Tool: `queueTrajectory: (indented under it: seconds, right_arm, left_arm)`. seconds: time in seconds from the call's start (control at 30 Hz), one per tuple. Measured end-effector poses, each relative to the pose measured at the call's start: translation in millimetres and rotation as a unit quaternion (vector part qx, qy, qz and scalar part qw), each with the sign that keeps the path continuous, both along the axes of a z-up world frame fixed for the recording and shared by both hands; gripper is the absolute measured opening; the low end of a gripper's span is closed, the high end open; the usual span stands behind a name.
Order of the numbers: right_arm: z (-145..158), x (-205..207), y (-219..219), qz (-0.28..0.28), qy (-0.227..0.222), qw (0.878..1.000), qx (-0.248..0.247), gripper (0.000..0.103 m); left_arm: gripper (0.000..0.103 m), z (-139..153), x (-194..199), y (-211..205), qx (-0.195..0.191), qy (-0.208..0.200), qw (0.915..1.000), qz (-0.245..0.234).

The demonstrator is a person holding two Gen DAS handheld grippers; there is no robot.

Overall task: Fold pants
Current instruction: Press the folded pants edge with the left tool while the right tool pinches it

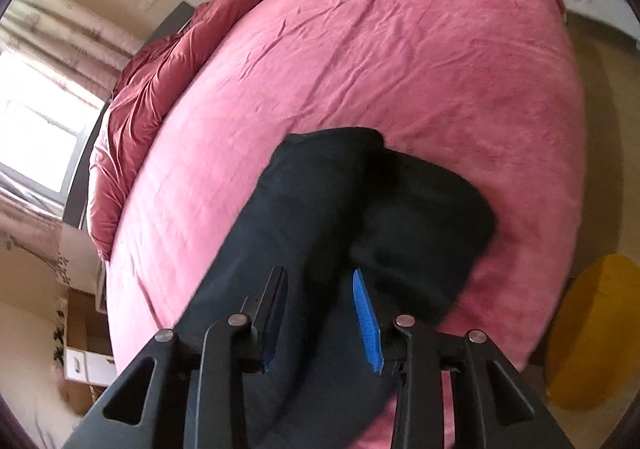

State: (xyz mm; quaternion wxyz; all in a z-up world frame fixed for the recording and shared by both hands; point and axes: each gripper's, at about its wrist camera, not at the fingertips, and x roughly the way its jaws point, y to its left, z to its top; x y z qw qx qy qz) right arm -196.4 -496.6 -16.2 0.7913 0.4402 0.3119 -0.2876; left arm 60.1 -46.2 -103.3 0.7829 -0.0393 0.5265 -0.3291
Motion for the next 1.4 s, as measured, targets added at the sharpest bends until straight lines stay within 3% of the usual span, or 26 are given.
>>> queueTrajectory:
  seconds: [0.13,0.2,0.33,0.47,0.67,0.73,0.8,0.9,0.97,1.03,1.17,1.27,1.4]
  right_arm:
    - [-12,24,-5,0.002,0.021,1.0,0.0,0.035]
    - [-7,35,1,0.018,0.047,0.998,-0.034,0.007]
    - [24,27,20,0.042,0.041,0.995,-0.087,0.006]
    - [44,1,25,0.031,0.03,0.994,-0.1,0.006]
    - [4,-10,14,0.014,0.109,0.991,-0.072,0.006]
    - [-4,-11,13,0.014,0.1,0.993,-0.06,0.008]
    - [-4,-18,11,-0.001,0.086,0.995,-0.043,0.023]
    - [10,-29,20,0.001,0.093,0.994,-0.062,0.036]
    - [19,-33,37,0.024,0.098,0.993,-0.067,0.037]
    - [20,-30,61,0.08,0.083,0.992,-0.047,0.037]
    - [2,-3,144,0.243,0.052,0.968,0.036,0.037]
    - [-24,16,190,0.288,0.031,0.951,0.107,0.037]
    - [-58,33,218,0.282,0.043,0.947,0.151,0.037]
  left_arm:
    - [0.036,-1,-1,-4,0.006,0.002,1.0,-0.002]
    - [0.036,0,-2,-5,0.006,0.0,1.0,-0.003]
    - [0.036,3,-1,0,-0.002,0.0,1.0,-0.001]
    - [0.036,6,0,7,-0.016,0.001,0.9999,0.004]
    - [0.036,9,1,19,-0.027,0.005,0.9995,0.014]
    - [0.036,11,1,24,-0.029,0.006,0.9994,0.019]
    - [0.036,12,2,29,-0.028,0.008,0.9992,0.026]
    - [0.036,15,2,36,-0.015,-0.004,0.9991,0.039]
    - [0.036,15,3,41,-0.016,-0.006,0.9987,0.048]
    - [0.038,17,2,43,-0.009,-0.016,0.9986,0.05]
    - [0.046,17,-4,34,0.022,-0.041,0.9983,0.034]
    - [0.048,14,-9,22,0.048,-0.059,0.9971,0.009]
    - [0.054,8,-13,4,0.078,-0.079,0.9935,-0.027]
